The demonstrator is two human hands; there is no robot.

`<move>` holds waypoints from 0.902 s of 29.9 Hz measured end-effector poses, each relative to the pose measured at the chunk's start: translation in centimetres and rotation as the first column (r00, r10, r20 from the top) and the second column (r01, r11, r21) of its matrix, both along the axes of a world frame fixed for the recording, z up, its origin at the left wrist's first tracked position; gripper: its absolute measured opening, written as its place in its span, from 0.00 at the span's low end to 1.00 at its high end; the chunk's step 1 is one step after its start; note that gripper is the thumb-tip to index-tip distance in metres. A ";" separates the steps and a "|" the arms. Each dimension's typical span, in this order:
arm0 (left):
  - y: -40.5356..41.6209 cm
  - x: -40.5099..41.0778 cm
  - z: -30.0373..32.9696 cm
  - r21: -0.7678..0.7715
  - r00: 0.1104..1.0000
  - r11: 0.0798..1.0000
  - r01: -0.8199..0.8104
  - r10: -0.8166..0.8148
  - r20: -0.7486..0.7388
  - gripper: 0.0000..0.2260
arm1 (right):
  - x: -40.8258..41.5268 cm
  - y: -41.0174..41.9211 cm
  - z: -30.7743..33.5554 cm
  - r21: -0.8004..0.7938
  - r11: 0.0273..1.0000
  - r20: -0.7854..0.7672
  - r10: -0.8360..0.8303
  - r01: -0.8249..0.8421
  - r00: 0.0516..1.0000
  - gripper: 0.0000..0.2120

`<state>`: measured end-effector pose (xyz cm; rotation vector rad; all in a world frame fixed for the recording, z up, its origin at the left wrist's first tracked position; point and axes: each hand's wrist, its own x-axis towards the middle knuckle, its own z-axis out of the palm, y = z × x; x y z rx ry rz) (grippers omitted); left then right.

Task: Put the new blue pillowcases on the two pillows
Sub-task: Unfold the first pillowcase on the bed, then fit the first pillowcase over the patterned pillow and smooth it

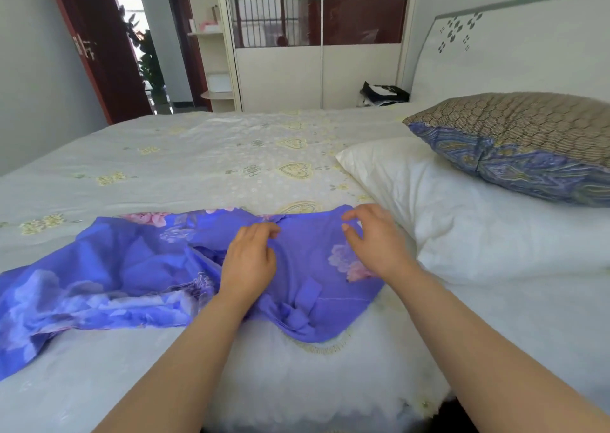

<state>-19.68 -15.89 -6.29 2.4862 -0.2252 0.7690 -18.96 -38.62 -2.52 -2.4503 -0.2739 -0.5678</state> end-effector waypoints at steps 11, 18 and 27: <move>-6.5 1.7 2.9 -0.280 0.944 0.937 0.207 -0.266 -0.193 0.15 | 5.5 -16.2 11.3 -0.609 0.490 -0.052 -0.809 0.624 0.585 0.43; -5.4 1.4 1.8 -0.360 0.926 0.913 0.194 -0.292 -0.240 0.17 | 5.9 -16.7 10.3 -0.538 0.634 0.008 -0.655 0.555 0.755 0.07; -12.2 3.9 8.0 -0.001 0.892 0.901 0.433 -0.429 -0.142 0.27 | 4.3 -13.0 4.4 -0.602 0.726 0.073 -0.366 0.334 0.928 0.14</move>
